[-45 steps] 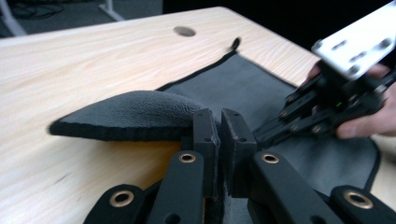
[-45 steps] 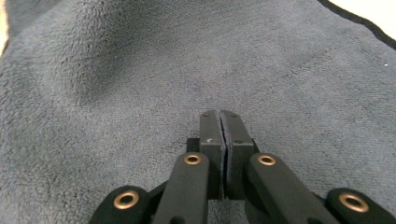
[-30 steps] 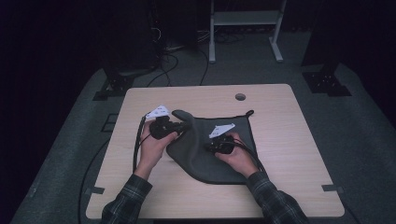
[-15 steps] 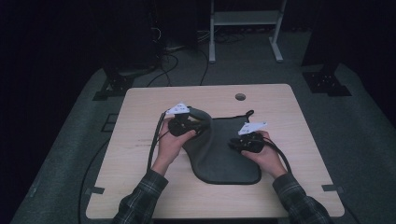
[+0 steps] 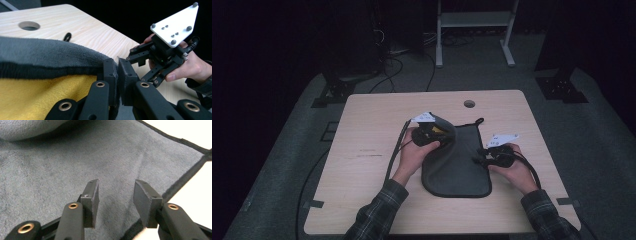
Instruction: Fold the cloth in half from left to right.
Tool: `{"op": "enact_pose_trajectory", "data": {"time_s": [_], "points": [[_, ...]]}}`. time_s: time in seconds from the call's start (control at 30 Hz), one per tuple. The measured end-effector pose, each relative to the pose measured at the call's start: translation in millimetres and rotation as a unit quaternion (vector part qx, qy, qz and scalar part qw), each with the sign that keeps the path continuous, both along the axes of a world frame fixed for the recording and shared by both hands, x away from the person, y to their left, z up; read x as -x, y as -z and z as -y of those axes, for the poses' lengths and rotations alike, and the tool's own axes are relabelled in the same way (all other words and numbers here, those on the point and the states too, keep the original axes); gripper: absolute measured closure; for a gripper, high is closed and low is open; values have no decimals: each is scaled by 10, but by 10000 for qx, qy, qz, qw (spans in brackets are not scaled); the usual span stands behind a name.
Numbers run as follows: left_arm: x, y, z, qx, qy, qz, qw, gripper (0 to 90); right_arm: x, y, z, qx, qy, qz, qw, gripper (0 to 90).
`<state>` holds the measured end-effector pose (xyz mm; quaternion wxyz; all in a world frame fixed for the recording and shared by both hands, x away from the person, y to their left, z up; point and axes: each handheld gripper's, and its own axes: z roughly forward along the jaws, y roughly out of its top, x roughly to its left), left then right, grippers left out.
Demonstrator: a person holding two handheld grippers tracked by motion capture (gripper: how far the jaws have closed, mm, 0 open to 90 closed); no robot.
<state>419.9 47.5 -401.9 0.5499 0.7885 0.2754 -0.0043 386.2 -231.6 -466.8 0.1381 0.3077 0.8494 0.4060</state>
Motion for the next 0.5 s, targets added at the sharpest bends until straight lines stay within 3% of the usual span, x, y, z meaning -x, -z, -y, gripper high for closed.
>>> {"op": "enact_pose_trajectory", "data": {"time_s": [0.23,0.5], "points": [[-52,91,289,41,161,-187,9997,846,-18,56,10,126,-38,-67,9999,525],[-154,353,595,-195,247,-552,9980,836,-33,102,108,217,4,-151,9997,516]]}}
